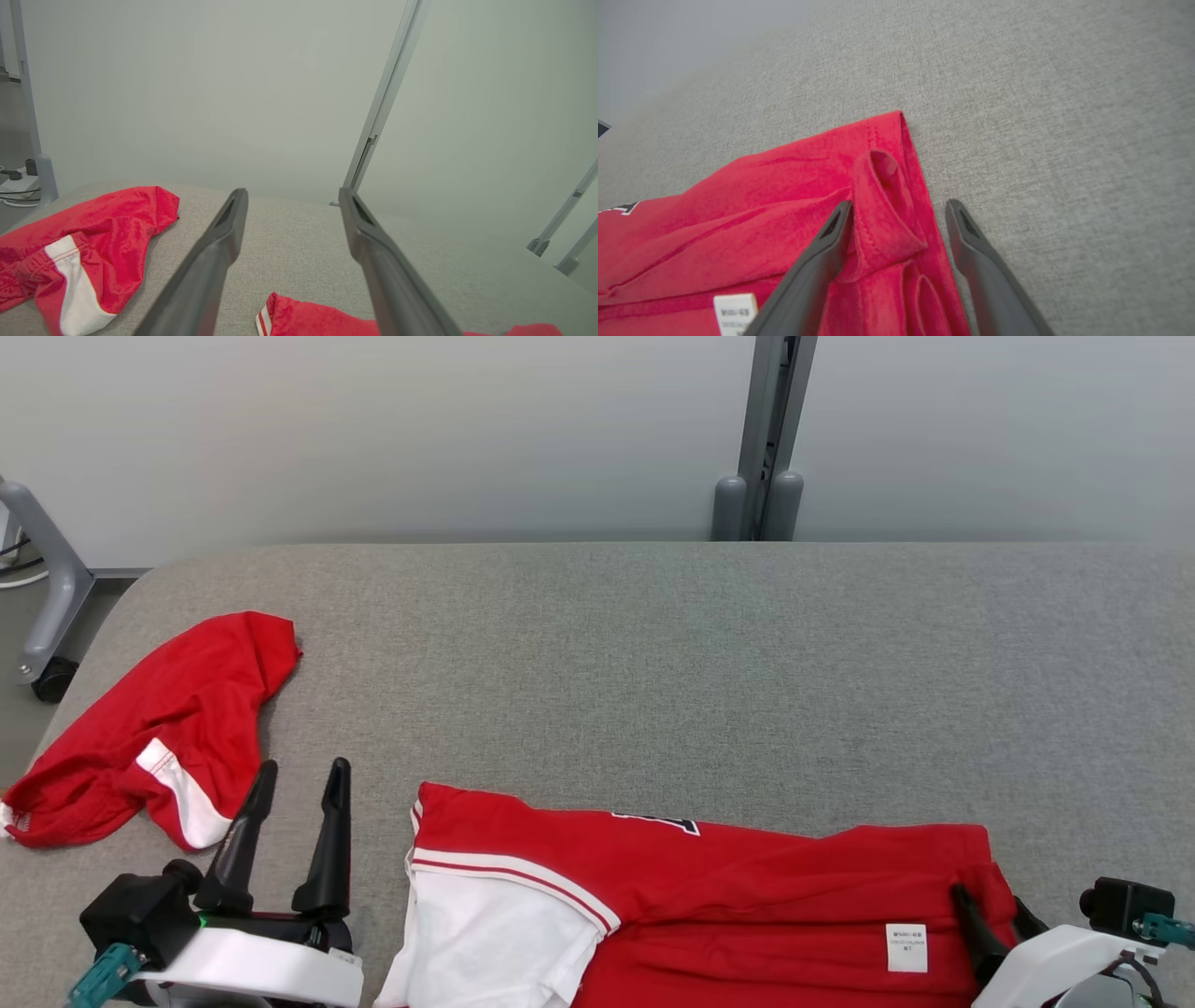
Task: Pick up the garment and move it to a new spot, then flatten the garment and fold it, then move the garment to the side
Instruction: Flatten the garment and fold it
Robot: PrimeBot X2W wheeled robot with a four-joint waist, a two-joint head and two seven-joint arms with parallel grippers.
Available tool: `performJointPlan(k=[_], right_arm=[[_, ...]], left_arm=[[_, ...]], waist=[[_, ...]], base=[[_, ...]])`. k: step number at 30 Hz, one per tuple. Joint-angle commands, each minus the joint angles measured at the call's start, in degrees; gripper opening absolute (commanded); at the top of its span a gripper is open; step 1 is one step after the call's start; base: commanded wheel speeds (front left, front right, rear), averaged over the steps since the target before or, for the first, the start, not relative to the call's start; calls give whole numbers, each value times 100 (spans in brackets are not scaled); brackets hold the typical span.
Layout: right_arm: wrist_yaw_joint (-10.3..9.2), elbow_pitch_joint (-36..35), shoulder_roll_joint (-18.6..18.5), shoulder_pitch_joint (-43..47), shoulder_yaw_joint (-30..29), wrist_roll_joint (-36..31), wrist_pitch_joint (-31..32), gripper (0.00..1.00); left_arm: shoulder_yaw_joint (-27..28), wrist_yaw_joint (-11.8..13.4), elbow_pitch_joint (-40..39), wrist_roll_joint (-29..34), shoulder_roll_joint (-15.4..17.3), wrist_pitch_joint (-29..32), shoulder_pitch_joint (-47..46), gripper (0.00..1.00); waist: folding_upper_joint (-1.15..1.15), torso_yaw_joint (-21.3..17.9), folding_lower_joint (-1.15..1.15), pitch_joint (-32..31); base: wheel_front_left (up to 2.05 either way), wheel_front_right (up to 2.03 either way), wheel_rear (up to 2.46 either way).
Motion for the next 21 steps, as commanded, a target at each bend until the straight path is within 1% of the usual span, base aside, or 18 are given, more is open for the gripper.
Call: performJointPlan(k=[1,2,7,8,10,13,16,17,18,19,21], right_arm=[[0,98,-22,-42,3,50,-2,100],[0,205,-1,-53,42,78,29,100],[0,311,17,-33,211,192,30,100],[0,314,17,-31,251,220,21,48],[1,302,14,-38,324,276,-6,0],[0,257,-34,-74,398,349,-112,0],[0,164,-81,-166,460,427,-288,0],[0,164,-81,-166,460,427,-288,0],[0,105,-126,-207,499,480,-387,0],[0,105,-126,-207,499,480,-387,0],[0,12,-153,-242,542,574,-453,0]], left_arm=[[122,-37,16,148,-44,-25,59,100],[268,-80,32,346,-187,-24,118,100],[646,-318,68,796,-584,-24,272,100],[731,-369,79,891,-659,-24,306,100],[866,-483,123,1051,-830,-24,356,100],[1028,-677,201,1228,-1051,-24,404,100],[1183,-850,285,1365,-1195,-24,419,100],[1183,-850,285,1365,-1195,-24,419,100],[1276,-937,335,1454,-1272,-24,412,100],[1276,-937,335,1454,-1272,-24,412,100],[1350,-1015,370,1516,-1336,-24,396,100]], waist=[[0,20,0,-9],[0,51,0,-24],[0,112,0,-59],[0,119,0,-58],[0,135,0,-56],[0,149,0,-53],[0,140,0,-48],[0,140,0,-48],[0,126,0,-45],[0,126,0,-45],[0,104,0,-41]], base=[[0,0,0],[0,0,0],[0,0,0],[0,0,0],[0,0,0],[0,0,0],[0,0,0],[0,0,0],[0,0,0],[0,0,0],[0,0,0]])
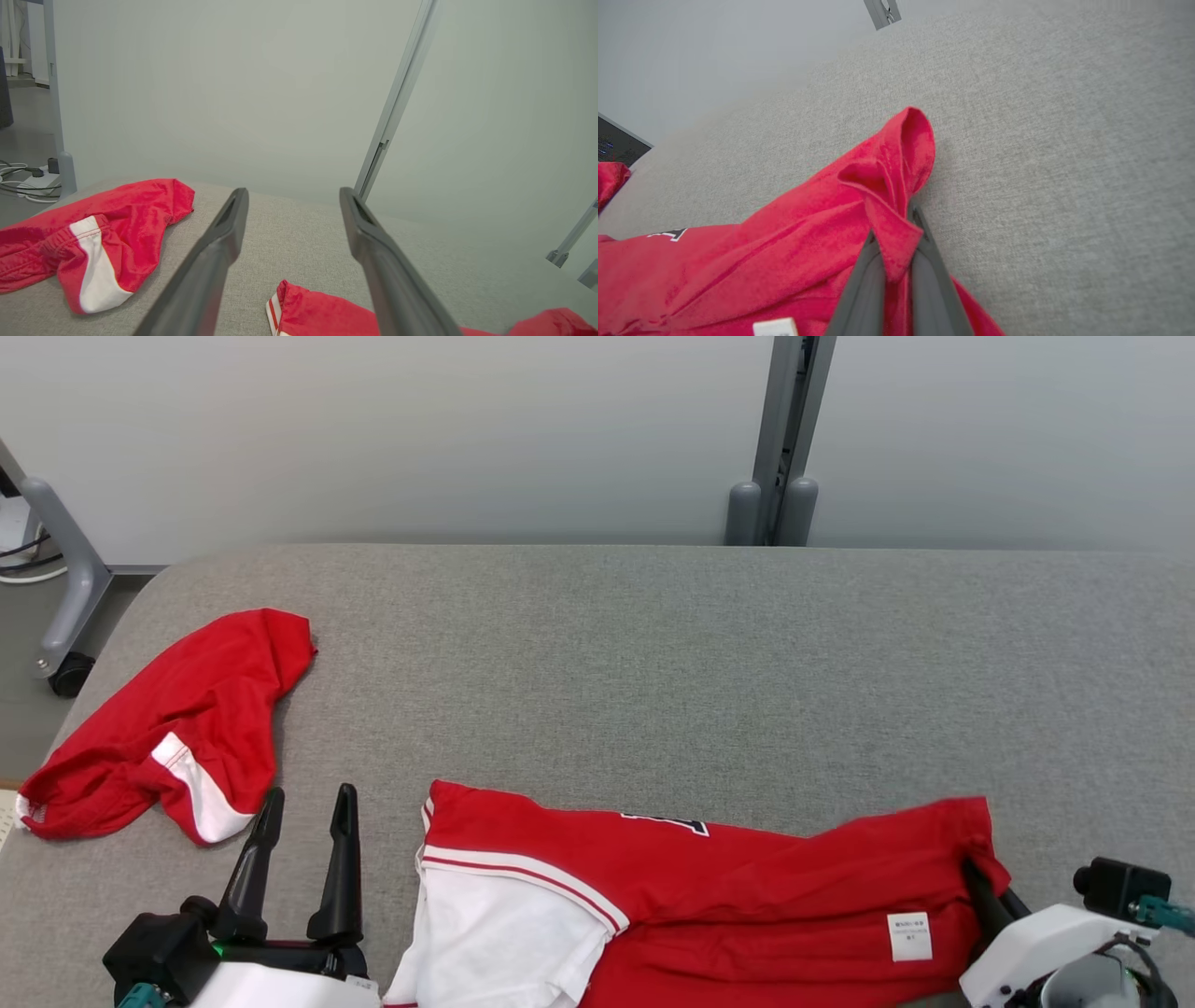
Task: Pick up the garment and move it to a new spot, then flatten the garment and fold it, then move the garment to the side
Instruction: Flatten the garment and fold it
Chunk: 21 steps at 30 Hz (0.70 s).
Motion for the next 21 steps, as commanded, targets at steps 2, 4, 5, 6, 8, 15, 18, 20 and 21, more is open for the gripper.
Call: performJointPlan(k=[2,4,5,6,8,15,18,20,21], right_arm=[[0,-71,-100,-88,-3,99,-53,0],[0,-114,-218,-166,-61,211,-70,0],[0,-98,-282,-203,-106,256,-81,0],[0,-61,-346,-241,-159,293,-93,0],[0,29,-477,-334,-261,310,-131,0],[0,0,-807,-605,-481,224,-232,0],[0,-339,-764,-558,-503,309,-201,0],[0,-653,-733,-439,-552,363,-158,0],[0,-853,-682,-370,-556,413,-99,0]], left_arm=[[54,-60,16,69,-16,-24,18,100],[95,-110,28,127,-57,-24,-17,100],[110,-136,34,154,-78,-24,-40,100],[123,-155,34,165,-97,-24,-68,100],[137,-192,47,193,-121,-24,-101,100],[180,-282,91,275,-167,-24,-150,100],[186,-298,125,283,-185,-23,-136,100],[189,-304,159,290,-195,-17,-106,100],[195,-311,169,294,-200,-17,-86,100]], waist=[[0,-37,0,12],[0,-78,0,36],[0,-98,0,48],[0,-116,0,58],[0,-144,0,74],[0,-217,0,98],[0,-233,0,70],[0,-244,0,31],[0,-252,0,8]], base=[[0,0,0],[0,0,0],[0,0,0],[0,0,0],[0,0,0],[0,0,0],[0,0,0],[0,0,0],[0,0,0]])
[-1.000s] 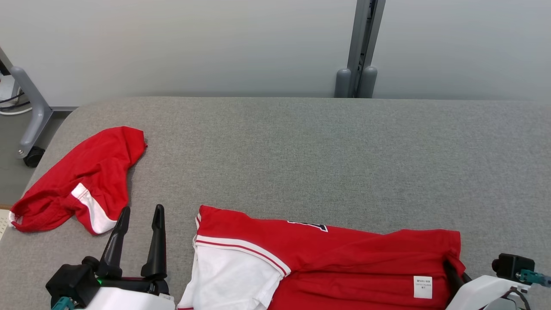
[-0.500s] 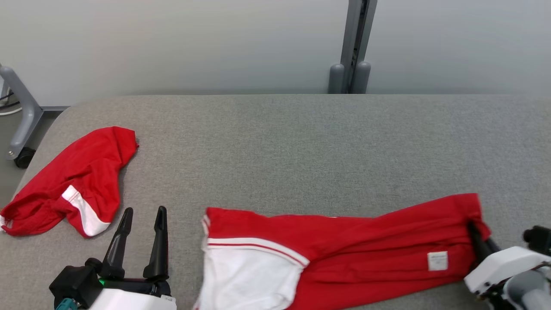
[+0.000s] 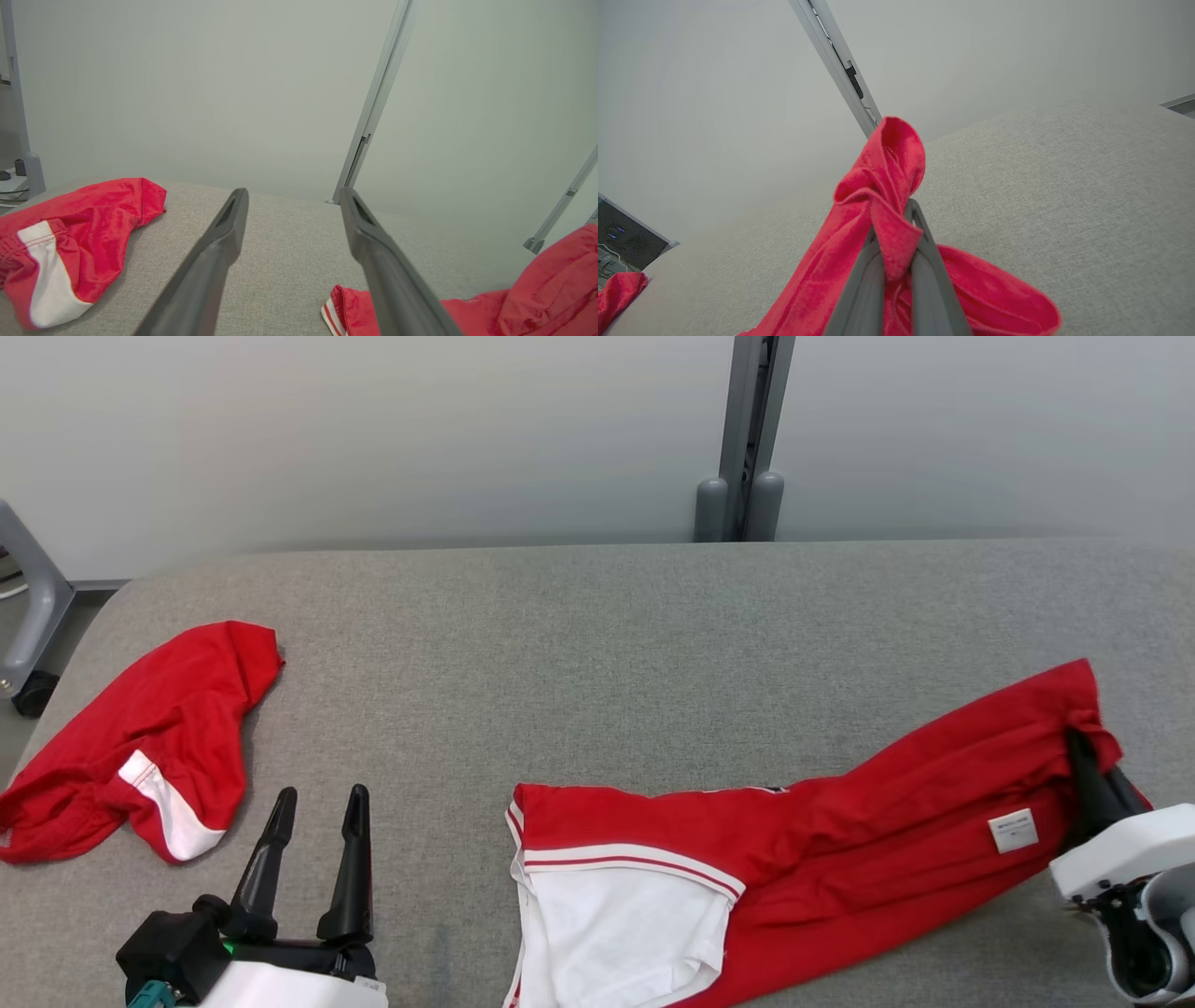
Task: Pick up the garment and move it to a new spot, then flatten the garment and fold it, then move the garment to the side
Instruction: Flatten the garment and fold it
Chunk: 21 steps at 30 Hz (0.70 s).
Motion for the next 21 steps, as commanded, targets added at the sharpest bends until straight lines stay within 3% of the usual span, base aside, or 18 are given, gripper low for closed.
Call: performJointPlan(k=[1,8,13,18,21], right_arm=[[0,-337,64,185,-3,87,131,0],[0,-2066,386,830,143,212,919,0],[1,-3090,959,1194,494,357,1544,0],[1,-3101,1426,1206,844,457,1847,0],[1,-2881,1511,1093,944,446,1826,0]], left_arm=[[30,-18,23,30,11,-8,-7,100],[36,-40,96,59,-3,-8,36,100],[-1,-49,148,60,-8,-8,-18,100],[-31,-50,214,53,-13,-8,-124,100],[-32,-53,251,45,-11,-8,-144,100]], waist=[[0,-20,0,-50],[0,-49,0,-150],[0,29,0,-137],[0,265,0,-64],[0,392,0,-49]], base=[[0,0,0],[0,0,0],[0,0,0],[0,0,0],[0,0,0]])
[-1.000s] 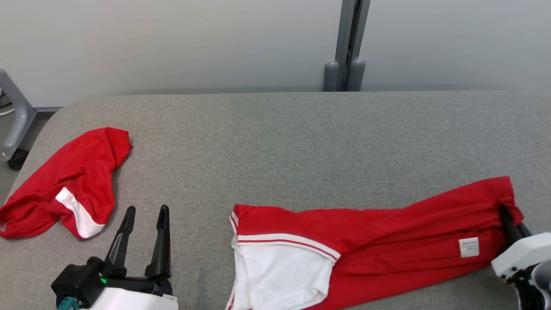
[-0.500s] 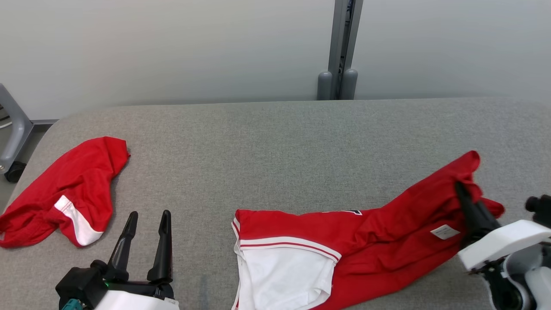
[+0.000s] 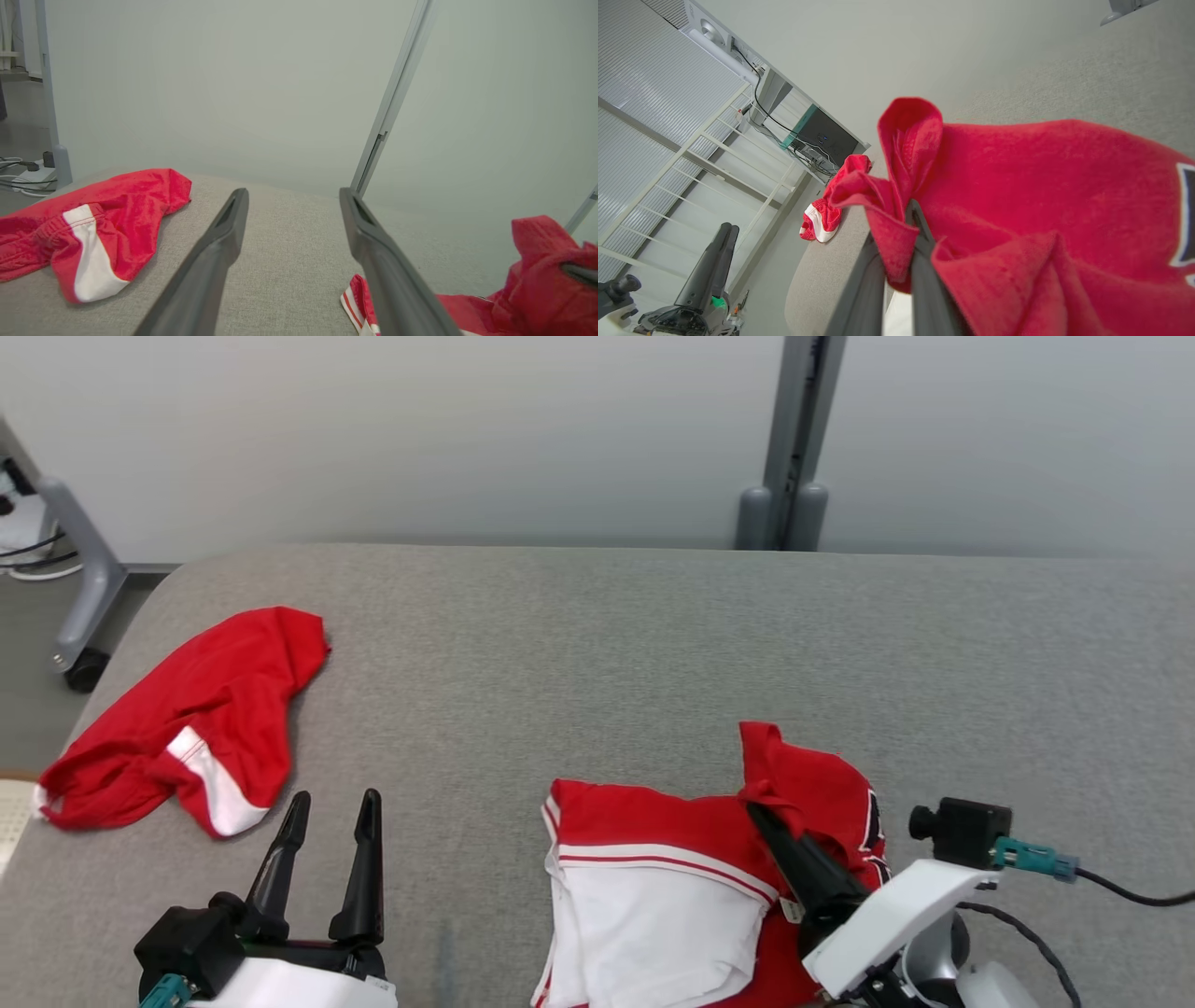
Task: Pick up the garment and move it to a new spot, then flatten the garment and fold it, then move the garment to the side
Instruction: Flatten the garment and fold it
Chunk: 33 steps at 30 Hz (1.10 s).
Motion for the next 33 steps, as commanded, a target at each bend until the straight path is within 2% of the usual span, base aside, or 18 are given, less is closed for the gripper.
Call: performJointPlan(k=[1,8,14,33], right_arm=[[2,99,3,-112,34,32,-27,0],[2,906,88,-459,532,595,-345,0],[2,1450,87,-762,1246,1115,-618,0],[2,2614,86,-1735,3019,2643,-1512,0]], left_arm=[[7,-27,27,5,18,-8,-71,100],[-5,-34,130,-17,17,-9,-147,100],[-23,-31,150,-27,17,-9,-150,100],[-86,-33,266,27,16,-9,-202,100]], waist=[[0,149,0,26],[0,570,0,18],[0,811,0,6],[0,940,0,7]], base=[[0,0,0],[0,0,0],[0,0,0],[0,0,0]])
